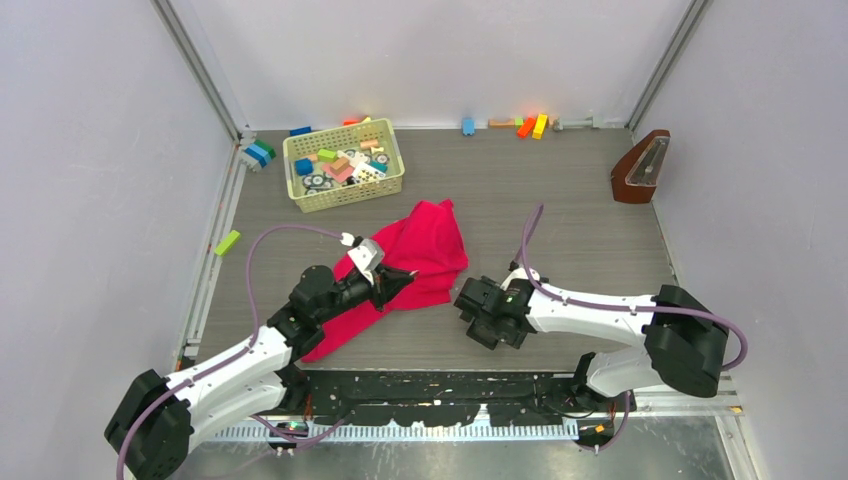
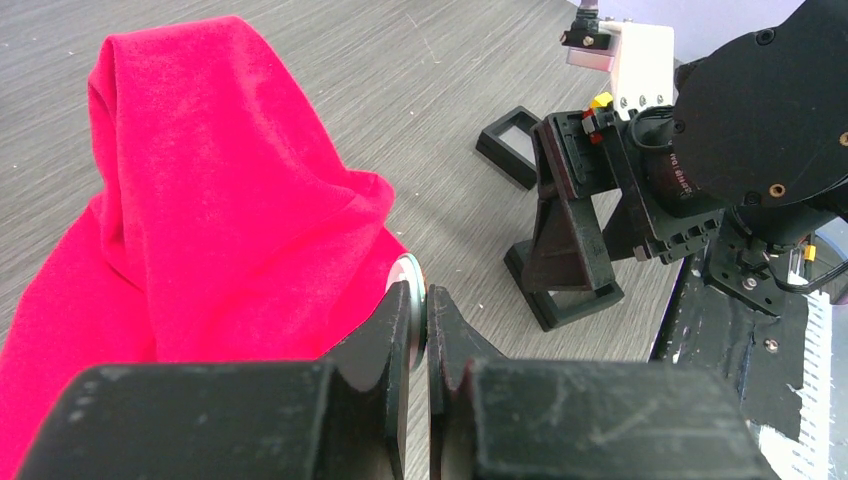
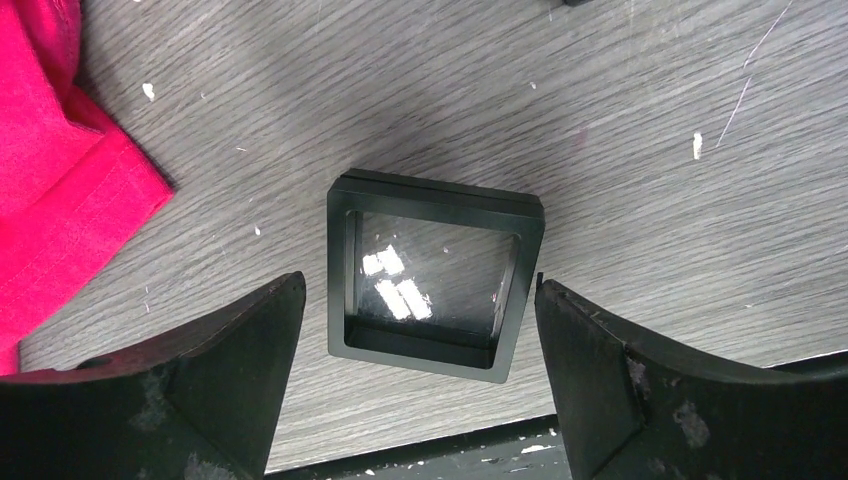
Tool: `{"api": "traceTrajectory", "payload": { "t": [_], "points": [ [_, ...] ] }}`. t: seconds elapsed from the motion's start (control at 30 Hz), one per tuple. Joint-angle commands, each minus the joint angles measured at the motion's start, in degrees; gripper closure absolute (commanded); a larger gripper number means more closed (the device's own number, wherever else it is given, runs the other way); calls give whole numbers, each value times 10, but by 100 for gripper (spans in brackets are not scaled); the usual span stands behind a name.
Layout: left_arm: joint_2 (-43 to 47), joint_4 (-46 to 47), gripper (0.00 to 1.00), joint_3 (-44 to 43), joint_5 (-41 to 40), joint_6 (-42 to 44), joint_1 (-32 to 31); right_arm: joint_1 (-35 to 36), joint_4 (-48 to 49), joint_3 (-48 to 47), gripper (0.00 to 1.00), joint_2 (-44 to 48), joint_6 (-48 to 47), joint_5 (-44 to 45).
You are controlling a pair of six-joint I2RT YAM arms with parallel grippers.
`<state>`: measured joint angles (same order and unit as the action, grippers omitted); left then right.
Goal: Remove the brooch from the garment
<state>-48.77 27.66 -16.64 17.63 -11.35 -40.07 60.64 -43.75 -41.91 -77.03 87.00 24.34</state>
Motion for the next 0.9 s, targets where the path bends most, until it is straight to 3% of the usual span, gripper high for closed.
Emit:
{"api": "traceTrajectory", "payload": {
  "t": [0.0, 0.4, 0.47, 0.6, 0.87],
  "points": [
    [-1, 38, 100, -2, 8, 6, -2, 3, 7, -17, 10, -6, 4, 24],
    [-16, 37, 100, -8, 16, 3, -2, 3, 29, -16, 16, -26, -9, 1],
    [-22, 37, 100, -11, 20, 2, -2, 4, 29, -17, 22, -24, -11, -1],
    [-35, 36, 100, -16, 24, 0, -2, 4, 26, -16, 31, -11, -15, -1],
    [-73, -5, 100, -40, -23, -22, -1, 3, 52, -6, 33, 50, -72, -10]
  ]
}}
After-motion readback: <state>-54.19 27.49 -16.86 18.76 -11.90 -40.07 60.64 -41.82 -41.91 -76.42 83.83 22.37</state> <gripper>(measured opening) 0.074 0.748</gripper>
